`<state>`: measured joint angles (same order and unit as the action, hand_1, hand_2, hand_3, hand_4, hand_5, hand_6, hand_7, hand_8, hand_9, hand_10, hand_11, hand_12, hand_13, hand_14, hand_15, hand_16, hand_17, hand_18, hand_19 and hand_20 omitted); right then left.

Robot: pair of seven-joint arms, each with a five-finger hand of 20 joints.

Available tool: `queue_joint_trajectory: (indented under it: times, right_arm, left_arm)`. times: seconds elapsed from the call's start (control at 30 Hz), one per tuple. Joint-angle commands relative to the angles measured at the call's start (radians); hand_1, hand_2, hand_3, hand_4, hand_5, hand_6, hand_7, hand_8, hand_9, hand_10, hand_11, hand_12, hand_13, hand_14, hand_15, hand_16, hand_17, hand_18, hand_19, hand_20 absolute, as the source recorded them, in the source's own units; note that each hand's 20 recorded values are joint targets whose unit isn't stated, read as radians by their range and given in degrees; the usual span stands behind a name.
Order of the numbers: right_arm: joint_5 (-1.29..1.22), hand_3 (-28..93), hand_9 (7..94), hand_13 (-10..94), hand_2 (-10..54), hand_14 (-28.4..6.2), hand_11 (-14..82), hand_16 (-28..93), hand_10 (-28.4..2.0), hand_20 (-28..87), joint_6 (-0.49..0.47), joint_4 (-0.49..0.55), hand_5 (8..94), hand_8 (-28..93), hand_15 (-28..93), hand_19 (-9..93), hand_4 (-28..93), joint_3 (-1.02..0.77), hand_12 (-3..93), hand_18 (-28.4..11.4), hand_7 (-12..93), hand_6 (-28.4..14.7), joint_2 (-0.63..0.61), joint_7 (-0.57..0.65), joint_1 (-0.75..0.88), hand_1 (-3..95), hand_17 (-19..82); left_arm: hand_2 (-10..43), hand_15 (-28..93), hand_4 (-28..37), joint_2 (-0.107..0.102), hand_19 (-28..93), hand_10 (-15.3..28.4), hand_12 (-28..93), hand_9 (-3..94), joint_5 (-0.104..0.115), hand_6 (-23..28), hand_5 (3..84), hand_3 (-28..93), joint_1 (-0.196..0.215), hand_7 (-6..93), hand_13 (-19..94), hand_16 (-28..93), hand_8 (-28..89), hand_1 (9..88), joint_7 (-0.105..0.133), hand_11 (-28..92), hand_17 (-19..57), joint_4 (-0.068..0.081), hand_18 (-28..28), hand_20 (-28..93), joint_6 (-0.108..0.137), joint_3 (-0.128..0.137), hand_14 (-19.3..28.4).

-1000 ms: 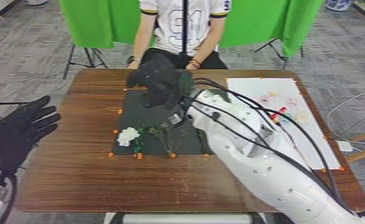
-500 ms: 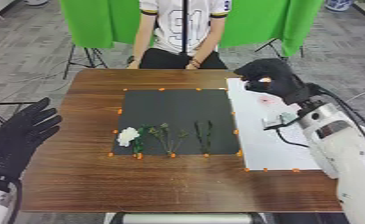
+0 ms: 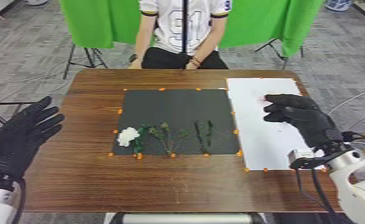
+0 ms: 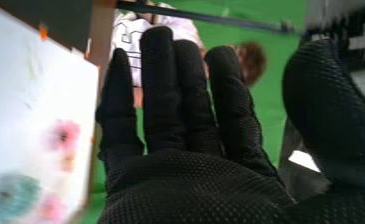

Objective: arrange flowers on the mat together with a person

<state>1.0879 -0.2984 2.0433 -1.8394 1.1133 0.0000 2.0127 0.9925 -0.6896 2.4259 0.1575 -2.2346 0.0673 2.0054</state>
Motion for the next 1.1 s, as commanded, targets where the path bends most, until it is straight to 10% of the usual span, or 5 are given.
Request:
queue_joint_trajectory:
  times: [0.03, 0.37, 0.6, 0.9, 1.1]
  right_arm:
    - [0.01, 85, 46.9, 41, -5.9, -11.4, 26.3, 24, -14.1, 35, 0.093, 0.023, 46.1, -12, 45, 52, -23, 0.03, 28.2, -19.0, 24, -3.3, 0.109, -0.049, 0.089, 26.8, 15]
    - [0.036, 85, 46.4, 41, -6.3, -11.4, 26.3, 24, -13.9, 35, 0.09, 0.042, 46.1, -12, 45, 52, -23, -0.004, 28.1, -19.1, 25, -3.1, 0.16, -0.056, 0.14, 26.7, 15]
    - [0.049, 85, 45.4, 40, -6.0, -11.5, 25.6, 24, -14.2, 35, 0.106, 0.039, 45.4, -12, 45, 52, -23, 0.007, 27.9, -19.2, 24, -3.3, 0.184, -0.084, 0.134, 26.4, 15]
    - [0.101, 85, 44.9, 40, -6.0, -11.4, 25.1, 24, -14.2, 35, 0.134, 0.008, 45.4, -11, 44, 51, -23, 0.08, 28.0, -19.2, 24, -3.3, 0.172, -0.098, 0.057, 26.1, 14]
    - [0.127, 85, 45.5, 40, -6.1, -11.3, 25.4, 24, -14.0, 35, 0.125, -0.003, 45.9, -12, 45, 51, -23, 0.108, 27.8, -19.2, 25, -3.3, 0.167, -0.108, 0.017, 26.2, 15]
  left_arm:
    - [-2.4, 26, -25.0, 0.007, 45, 12.2, 20, 28.2, -0.011, 4.5, 33.0, 70, -0.017, 15.6, 22, 4, -8, 25.7, -0.006, 18, -8.1, 0.012, 22.9, 12, -0.017, -0.016, 15.0]
    - [-2.6, 26, -24.7, 0.003, 45, 12.2, 20, 28.3, -0.013, 4.4, 32.9, 70, -0.018, 15.6, 22, 4, -8, 25.8, -0.017, 18, -8.1, 0.013, 22.9, 12, -0.025, -0.022, 14.9]
    - [-2.8, 26, -24.7, 0.029, 45, 12.4, 20, 28.2, -0.018, 4.5, 32.9, 69, -0.018, 15.5, 22, 4, -8, 26.0, 0.009, 18, -8.0, 0.016, 23.0, 12, -0.027, -0.049, 14.9]
    - [-2.7, 25, -24.6, 0.054, 45, 12.4, 20, 28.3, -0.019, 4.4, 32.9, 69, -0.008, 15.6, 22, 4, -8, 25.9, -0.016, 18, -7.9, 0.007, 23.0, 12, -0.018, -0.044, 14.9]
    - [-2.6, 25, -24.7, 0.034, 45, 12.3, 20, 28.2, -0.015, 4.5, 33.0, 69, -0.03, 15.6, 22, 4, -8, 25.9, -0.012, 17, -7.9, 0.016, 23.0, 12, -0.022, -0.05, 14.9]
